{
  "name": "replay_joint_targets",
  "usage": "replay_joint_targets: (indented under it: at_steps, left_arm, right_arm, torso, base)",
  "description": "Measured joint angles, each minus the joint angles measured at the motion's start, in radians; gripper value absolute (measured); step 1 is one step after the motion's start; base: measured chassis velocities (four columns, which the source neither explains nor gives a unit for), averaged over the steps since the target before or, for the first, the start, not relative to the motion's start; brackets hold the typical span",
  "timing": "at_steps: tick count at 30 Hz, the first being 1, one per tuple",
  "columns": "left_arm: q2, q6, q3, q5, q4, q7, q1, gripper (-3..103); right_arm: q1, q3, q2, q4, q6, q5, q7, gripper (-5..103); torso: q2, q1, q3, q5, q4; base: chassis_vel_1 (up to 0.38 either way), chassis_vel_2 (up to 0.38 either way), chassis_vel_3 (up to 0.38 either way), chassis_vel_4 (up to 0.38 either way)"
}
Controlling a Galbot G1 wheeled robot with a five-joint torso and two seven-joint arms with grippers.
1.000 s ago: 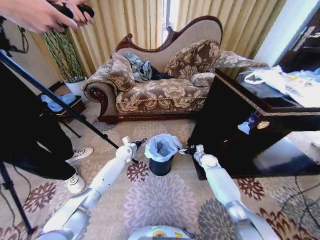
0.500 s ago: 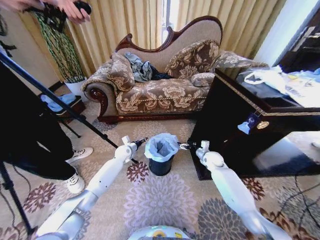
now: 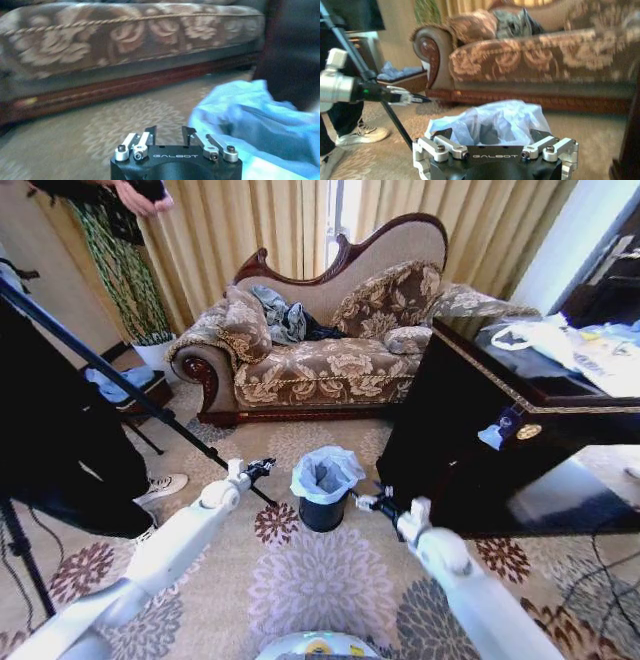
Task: Place a garbage bag over the trash bin.
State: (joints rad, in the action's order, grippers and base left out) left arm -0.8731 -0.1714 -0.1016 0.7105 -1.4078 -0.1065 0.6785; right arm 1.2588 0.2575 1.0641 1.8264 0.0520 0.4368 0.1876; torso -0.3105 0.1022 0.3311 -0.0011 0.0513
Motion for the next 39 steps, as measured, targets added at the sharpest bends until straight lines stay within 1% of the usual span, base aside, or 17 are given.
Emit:
replay_joint_targets:
  at_steps: [2, 3, 6, 7, 10, 11, 12, 13, 15, 17, 19, 21, 27, 30, 36, 37, 39]
  left_arm:
    - [-0.003, 0.027, -0.008, -0.039, -0.014, -0.015, 0.013, 45]
    - [-0.003, 0.027, -0.008, -0.039, -0.014, -0.015, 0.013, 45]
    - [-0.023, 0.035, 0.005, -0.058, -0.056, -0.016, 0.054, 62]
    - [-0.023, 0.035, 0.005, -0.058, -0.056, -0.016, 0.054, 62]
    - [-0.014, 0.048, 0.004, -0.073, -0.09, -0.045, 0.087, 78]
    - [-0.016, 0.055, -0.009, -0.079, -0.083, -0.057, 0.081, 84]
    - [-0.016, 0.055, -0.009, -0.079, -0.083, -0.057, 0.081, 84]
    - [-0.019, 0.06, -0.021, -0.082, -0.074, -0.066, 0.074, 89]
    - [-0.022, 0.064, -0.025, -0.083, -0.072, -0.071, 0.079, 97]
    - [-0.022, 0.066, -0.024, -0.083, -0.073, -0.072, 0.084, 97]
    - [-0.014, 0.074, 0.004, -0.083, -0.083, -0.08, 0.123, 102]
    - [-0.012, 0.075, 0.012, -0.083, -0.085, -0.082, 0.132, 102]
    - [-0.005, 0.08, 0.06, -0.077, -0.098, -0.085, 0.183, 97]
    - [-0.002, 0.082, 0.071, -0.074, -0.101, -0.085, 0.194, 97]
    - [0.001, 0.085, 0.091, -0.058, -0.107, -0.082, 0.213, 96]
    - [-0.001, 0.087, 0.091, -0.056, -0.105, -0.08, 0.212, 96]
    - [-0.003, 0.088, 0.092, -0.055, -0.103, -0.08, 0.212, 96]
  right_arm:
    - [0.019, -0.013, 0.012, -0.009, -0.068, -0.054, 0.036, 100]
    - [0.019, -0.013, 0.012, -0.009, -0.068, -0.054, 0.036, 100]
    - [-0.013, -0.065, 0.005, -0.071, -0.173, -0.149, 0.14, 100]
    - [-0.013, -0.065, 0.005, -0.071, -0.173, -0.149, 0.14, 100]
    - [-0.105, -0.113, -0.02, -0.133, -0.232, -0.218, 0.232, 100]
    - [-0.128, -0.118, -0.026, -0.146, -0.24, -0.245, 0.245, 100]
    - [-0.128, -0.118, -0.026, -0.146, -0.24, -0.245, 0.245, 100]
    - [-0.155, -0.125, -0.032, -0.164, -0.247, -0.271, 0.258, 100]
    - [-0.22, -0.154, -0.036, -0.214, -0.261, -0.325, 0.278, 100]
    - [-0.236, -0.162, -0.036, -0.226, -0.264, -0.339, 0.284, 100]
    - [-0.339, -0.231, -0.027, -0.301, -0.28, -0.397, 0.314, 100]
    - [-0.36, -0.251, -0.022, -0.316, -0.284, -0.407, 0.317, 100]
    - [-0.525, -0.357, 0.025, -0.431, -0.315, -0.508, 0.339, 100]
    - [-0.564, -0.37, 0.033, -0.458, -0.321, -0.535, 0.353, 100]
    - [-0.617, -0.381, 0.012, -0.498, -0.32, -0.592, 0.433, 101]
    - [-0.622, -0.381, 0.009, -0.506, -0.32, -0.601, 0.441, 97]
    - [-0.626, -0.38, 0.006, -0.513, -0.32, -0.607, 0.447, 97]
  torso:
    - [0.0, 0.0, 0.0, -0.0009, -0.0002]
    - [0.0, 0.0, 0.0, -0.0009, -0.0002]
    - [0.0, 0.0, 0.0, -0.0007, -0.0003]
    - [0.0, 0.0, 0.0, -0.0007, -0.0003]
    - [0.0, 0.0, 0.0, -0.0003, -0.0008]
    - [0.0, 0.0, 0.0, -0.0006, -0.0008]
    - [0.0, 0.0, 0.0, -0.0006, -0.0008]
    - [0.0, 0.0, 0.0, -0.0012, -0.0006]
    - [0.0, 0.0, 0.0, -0.0001, -0.0001]
    - [0.0, 0.0, 0.0, 0.0002, -0.0001]
    - [0.0, 0.0, 0.0, -0.0007, -0.0005]
    - [0.0, 0.0, 0.0, -0.0006, -0.0007]
    - [0.0, 0.0, 0.0, -0.0006, -0.0007]
    - [0.0, 0.0, 0.0, -0.0007, -0.0007]
    - [0.0, 0.0, 0.0, -0.0006, -0.0004]
    - [0.0, 0.0, 0.0, -0.0005, -0.0003]
    - [0.0, 0.0, 0.0, -0.0004, -0.0003]
  base:
    - [0.0, 0.0, 0.0, 0.0]
    - [0.0, 0.0, 0.0, 0.0]
    - [0.0, 0.0, 0.0, 0.0]
    - [0.0, 0.0, 0.0, 0.0]
    - [0.0, 0.0, 0.0, 0.0]
    - [0.0, 0.0, 0.0, 0.0]
    - [0.0, 0.0, 0.0, 0.0]
    - [0.0, 0.0, 0.0, 0.0]
    - [0.0, 0.0, 0.0, 0.0]
    - [0.0, 0.0, 0.0, 0.0]
    - [0.0, 0.0, 0.0, 0.0]
    - [0.0, 0.0, 0.0, 0.0]
    - [0.0, 0.0, 0.0, 0.0]
    - [0.0, 0.0, 0.0, 0.0]
    - [0.0, 0.0, 0.0, 0.0]
    - [0.0, 0.0, 0.0, 0.0]
    - [0.0, 0.0, 0.0, 0.0]
